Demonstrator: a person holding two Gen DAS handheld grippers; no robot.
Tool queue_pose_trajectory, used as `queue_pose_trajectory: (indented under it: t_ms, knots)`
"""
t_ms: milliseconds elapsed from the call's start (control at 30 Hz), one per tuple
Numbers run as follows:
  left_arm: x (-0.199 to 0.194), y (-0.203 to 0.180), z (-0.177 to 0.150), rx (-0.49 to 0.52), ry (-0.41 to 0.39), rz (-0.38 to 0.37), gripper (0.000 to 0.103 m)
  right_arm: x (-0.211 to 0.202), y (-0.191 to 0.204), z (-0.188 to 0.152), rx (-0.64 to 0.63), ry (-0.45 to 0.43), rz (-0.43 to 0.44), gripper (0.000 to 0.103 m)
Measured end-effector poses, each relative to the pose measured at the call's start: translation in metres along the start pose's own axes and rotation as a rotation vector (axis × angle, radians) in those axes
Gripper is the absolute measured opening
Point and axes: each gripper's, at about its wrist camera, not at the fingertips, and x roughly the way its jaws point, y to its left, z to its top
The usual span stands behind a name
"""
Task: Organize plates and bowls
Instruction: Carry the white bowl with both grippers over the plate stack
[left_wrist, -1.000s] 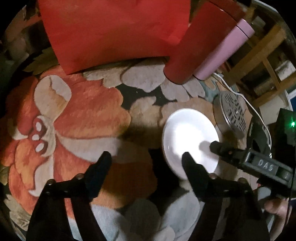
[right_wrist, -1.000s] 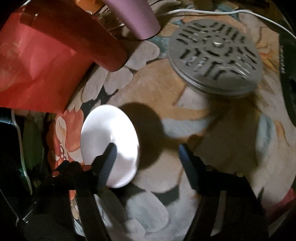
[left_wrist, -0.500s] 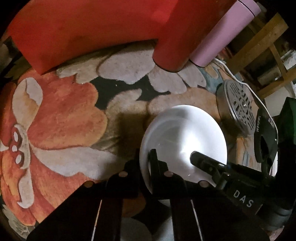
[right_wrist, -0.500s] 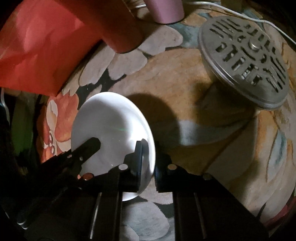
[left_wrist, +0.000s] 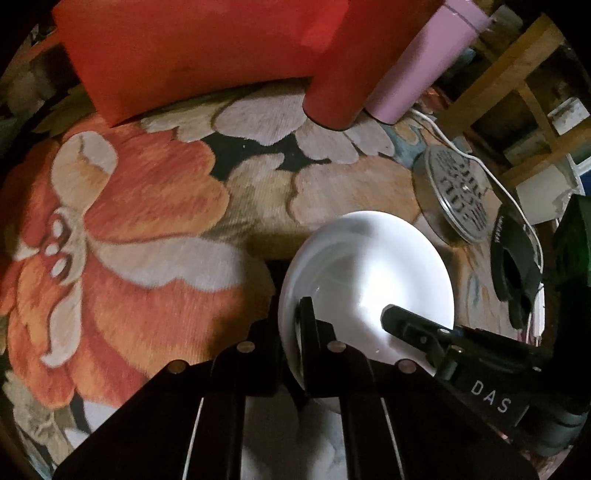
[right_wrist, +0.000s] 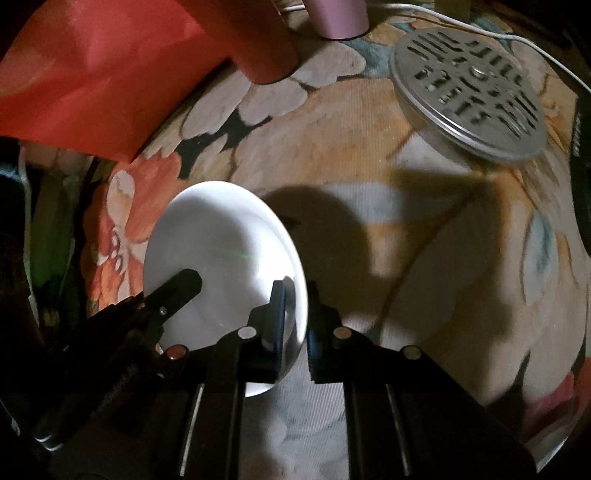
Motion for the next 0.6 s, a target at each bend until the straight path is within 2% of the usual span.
queue_pose_trajectory:
  t_ms: [200, 433, 600]
  knots:
    - [-0.047, -0.018, -0.035, 0.062, -0.007, 0.022, 0.006, -0.035, 0.005, -0.039, 0.009, 0.028, 0.025, 0.011]
    - [-0.109, -0.041, -0.092, 0.111, -0.034, 0.032, 0.007, -0.089, 0.014, -0.092, -0.009, 0.042, 0.003, 0.011]
    - [-0.13, -0.058, -0.125, 0.1, -0.048, -0.008, 0.008, -0.121, 0.007, -0.128, -0.012, 0.024, -0.043, 0.011]
